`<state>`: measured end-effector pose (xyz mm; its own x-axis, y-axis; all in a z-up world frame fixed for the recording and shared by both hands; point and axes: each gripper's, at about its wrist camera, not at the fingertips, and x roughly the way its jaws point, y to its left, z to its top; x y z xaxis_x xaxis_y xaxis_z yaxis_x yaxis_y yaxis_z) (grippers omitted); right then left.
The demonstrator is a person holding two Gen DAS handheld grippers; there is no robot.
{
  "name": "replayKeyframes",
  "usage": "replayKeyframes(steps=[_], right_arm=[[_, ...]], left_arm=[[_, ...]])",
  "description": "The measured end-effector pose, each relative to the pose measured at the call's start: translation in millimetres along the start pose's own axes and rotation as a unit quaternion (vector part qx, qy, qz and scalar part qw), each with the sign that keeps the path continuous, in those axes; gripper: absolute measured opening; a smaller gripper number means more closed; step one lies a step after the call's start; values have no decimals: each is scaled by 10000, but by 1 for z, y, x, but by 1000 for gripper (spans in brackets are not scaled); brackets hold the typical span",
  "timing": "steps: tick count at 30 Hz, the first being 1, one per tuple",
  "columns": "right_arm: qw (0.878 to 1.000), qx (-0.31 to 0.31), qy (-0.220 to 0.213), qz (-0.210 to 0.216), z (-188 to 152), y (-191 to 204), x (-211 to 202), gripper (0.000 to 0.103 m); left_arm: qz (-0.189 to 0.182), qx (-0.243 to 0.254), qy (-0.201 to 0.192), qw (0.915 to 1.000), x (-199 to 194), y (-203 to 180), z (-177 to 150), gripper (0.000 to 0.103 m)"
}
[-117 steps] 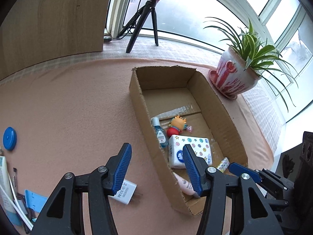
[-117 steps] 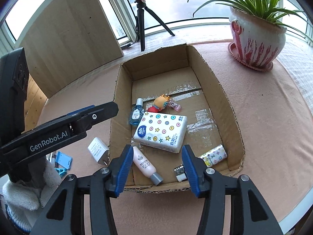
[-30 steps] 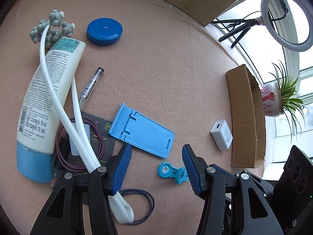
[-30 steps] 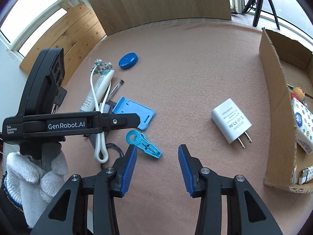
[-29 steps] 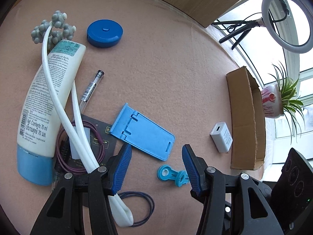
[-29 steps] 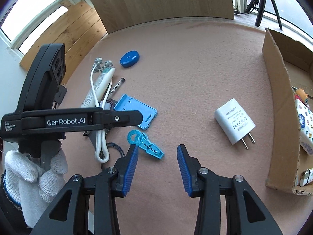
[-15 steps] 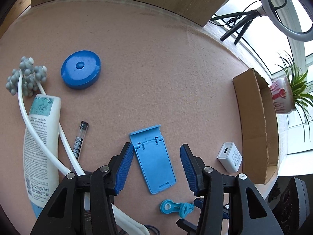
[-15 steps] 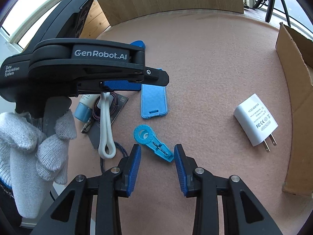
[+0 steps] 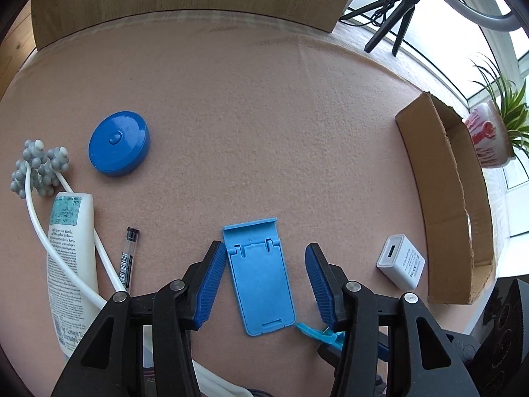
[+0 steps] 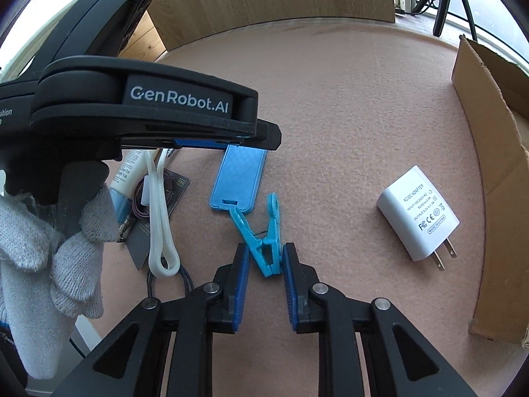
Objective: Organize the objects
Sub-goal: 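Grasp the blue phone stand with the left tool while the right tool grasps the blue clip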
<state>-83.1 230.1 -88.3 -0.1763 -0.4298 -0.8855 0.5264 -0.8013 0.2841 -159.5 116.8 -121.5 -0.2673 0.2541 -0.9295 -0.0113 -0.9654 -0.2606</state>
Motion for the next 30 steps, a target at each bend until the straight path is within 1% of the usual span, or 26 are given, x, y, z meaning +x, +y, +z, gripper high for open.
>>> replayKeyframes(steps=[4,11,12,13,14,16,19,22,25,26,27,30], right_arm=[[9998,163,-4,-132,-6,-11,-7,18],[9974,704,-109,-144,-23,-38,-20,18],[9970,750,-120,-144,-25,-41,-21,18],[9968,772,-130,-170,-24,-43,-22,18],[9966,789,-137,-180,-13,-44,-20,18],[9963,820,-162,-207,-21,-50,-20,18],[9961,836,-181,-235,-16,-49,-20,18],[9962,817,-181,-258,-18,-50,-23,18],[9962,808,-188,-256,-20,-51,-27,18],[9963,805,-195,-246,-20,-51,-28,18],[9963,799,-208,-231,-20,-51,-30,16],[9965,768,-265,-207,-20,-48,-35,15]], left_arm=[[353,297,-122,9989,1,-11,-10,55],[841,514,-556,9936,2,-24,-27,54],[894,519,-603,9928,2,-24,-28,50],[943,501,-655,9921,3,-26,-31,45],[970,470,-704,9917,3,-25,-31,43],[929,423,-777,9917,2,-23,-34,41],[901,462,-830,9914,-3,-18,-42,39],[707,343,-792,9938,-6,-15,-47,39],[460,108,-730,9962,-19,-5,-60,39],[418,57,-724,9965,-21,-3,-63,39],[384,27,-735,9966,-24,-2,-65,39],[324,-9,-784,9964,-30,-4,-70,39]])
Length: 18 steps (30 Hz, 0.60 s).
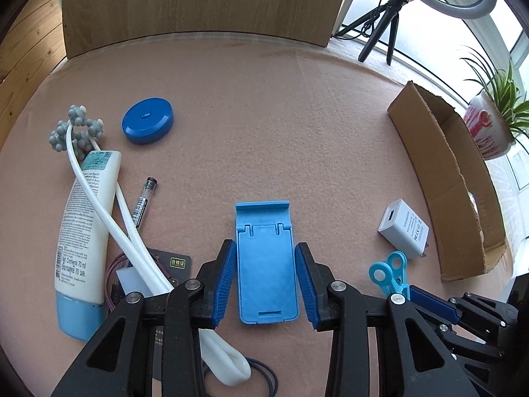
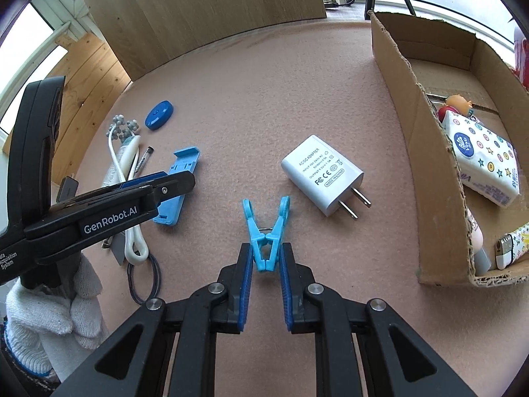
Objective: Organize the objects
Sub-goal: 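Grasp the blue phone stand with the left tool while the right tool grasps the blue clip, then carry the stand and clip over the box and open both tools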
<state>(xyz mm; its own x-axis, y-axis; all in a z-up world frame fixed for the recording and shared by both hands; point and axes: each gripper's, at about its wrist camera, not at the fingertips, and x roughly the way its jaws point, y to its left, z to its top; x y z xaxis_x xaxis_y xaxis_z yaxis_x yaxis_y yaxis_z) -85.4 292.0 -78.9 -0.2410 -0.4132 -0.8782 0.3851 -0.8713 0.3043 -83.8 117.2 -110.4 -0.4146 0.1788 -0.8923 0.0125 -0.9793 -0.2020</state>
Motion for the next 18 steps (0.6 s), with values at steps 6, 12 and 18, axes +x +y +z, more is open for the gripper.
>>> replayKeyframes(steps=[6,12,18], right_arm=[[9999,-49,-121,-7,0,2,-7,14],[9993,9,-377,79,2,-2,-30,14],[9973,108,-725,12,2,-18,-65,14]], left_arm=[[-109,-36,-150,9998,-16,-8,-1,39],[-317,114,-316,9989,-33,-29,5,39],[-598,340,-465,9965,-45,-68,16,39]])
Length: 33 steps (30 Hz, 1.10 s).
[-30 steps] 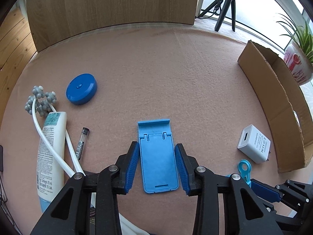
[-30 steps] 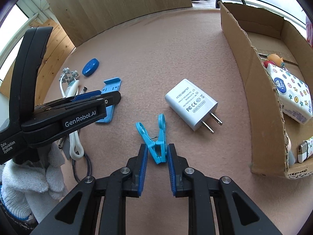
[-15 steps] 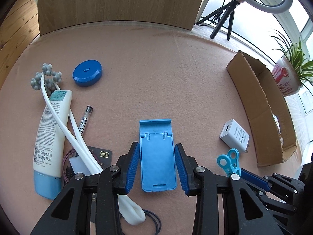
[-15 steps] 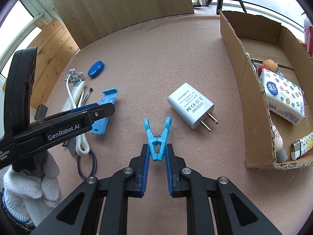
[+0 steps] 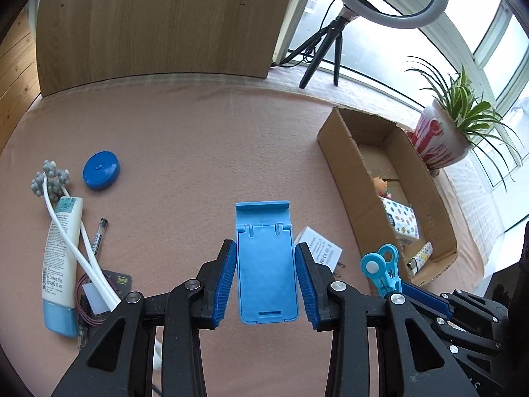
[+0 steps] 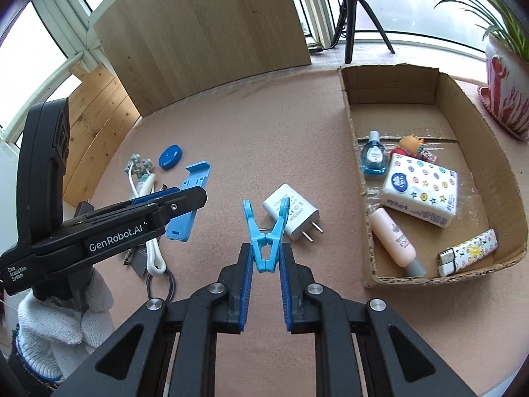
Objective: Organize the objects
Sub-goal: 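Carry the stand and clip over the box and open both tools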
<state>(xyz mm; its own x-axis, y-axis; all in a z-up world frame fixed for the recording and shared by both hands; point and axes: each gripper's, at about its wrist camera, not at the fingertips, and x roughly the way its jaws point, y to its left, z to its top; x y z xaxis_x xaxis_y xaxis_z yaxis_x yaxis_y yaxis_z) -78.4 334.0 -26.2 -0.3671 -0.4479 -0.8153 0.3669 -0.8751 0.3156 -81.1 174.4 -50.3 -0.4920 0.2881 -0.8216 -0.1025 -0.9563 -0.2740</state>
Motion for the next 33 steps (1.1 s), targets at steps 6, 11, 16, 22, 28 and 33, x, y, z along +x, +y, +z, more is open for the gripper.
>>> replayKeyframes(steps=[6,11,16,22,28,33], right_arm=[[9986,321,-302,-281,4,-38,-28,14],[9958,615,-463,-498,6,-72,-44,14],[9933,794,-565,-627,8,-96,-53,14],[9914,917,-603,-714,10,-114,-53,14],[9928,788,-491,-761,8,-112,-47,18],[9929,747,-500,-782,5,-102,-45,37]], left_arm=[[-305,339,-94,9989,9,-52,18,39],[-519,657,-92,9964,22,-99,27,39],[-545,879,-15,9946,38,-133,29,39],[-537,949,93,9940,50,-148,30,40],[-548,797,76,9953,43,-138,30,63],[-424,538,-17,9977,26,-105,30,63]])
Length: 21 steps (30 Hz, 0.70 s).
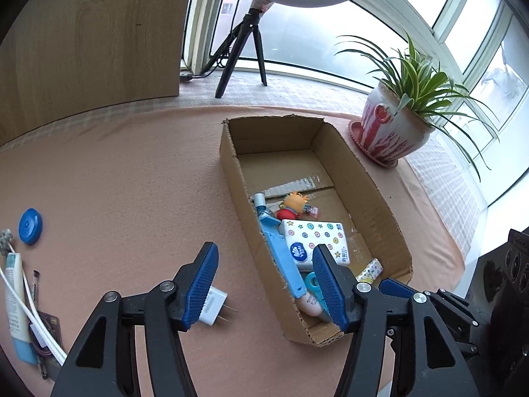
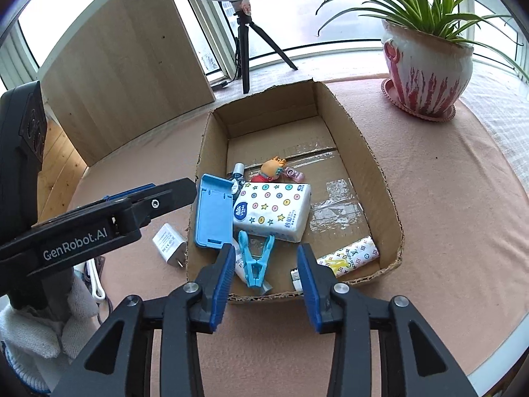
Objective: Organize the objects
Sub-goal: 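Carry the stand and clip over the box and open both tools, then grasp the white massager wand with both tools, left at the head, right at the handle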
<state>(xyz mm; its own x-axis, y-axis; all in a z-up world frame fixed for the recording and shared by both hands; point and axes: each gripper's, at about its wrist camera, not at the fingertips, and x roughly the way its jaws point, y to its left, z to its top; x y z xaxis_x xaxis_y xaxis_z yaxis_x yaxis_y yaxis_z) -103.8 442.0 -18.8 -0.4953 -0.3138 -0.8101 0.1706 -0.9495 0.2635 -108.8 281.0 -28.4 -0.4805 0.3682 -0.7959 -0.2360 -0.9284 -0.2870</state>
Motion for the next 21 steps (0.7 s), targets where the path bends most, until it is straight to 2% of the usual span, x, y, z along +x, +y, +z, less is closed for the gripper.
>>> replayKeyframes(steps=[9,21], right_arm=[[9977,-302,240,550,-7,57,12,37],[9830,-1088,848,1212,-29,163,53,37]], left_arm=[[504,-707,-107,9962,-43,96,-13,63],[987,-1919,-121,9764,-86,235,-36,63]])
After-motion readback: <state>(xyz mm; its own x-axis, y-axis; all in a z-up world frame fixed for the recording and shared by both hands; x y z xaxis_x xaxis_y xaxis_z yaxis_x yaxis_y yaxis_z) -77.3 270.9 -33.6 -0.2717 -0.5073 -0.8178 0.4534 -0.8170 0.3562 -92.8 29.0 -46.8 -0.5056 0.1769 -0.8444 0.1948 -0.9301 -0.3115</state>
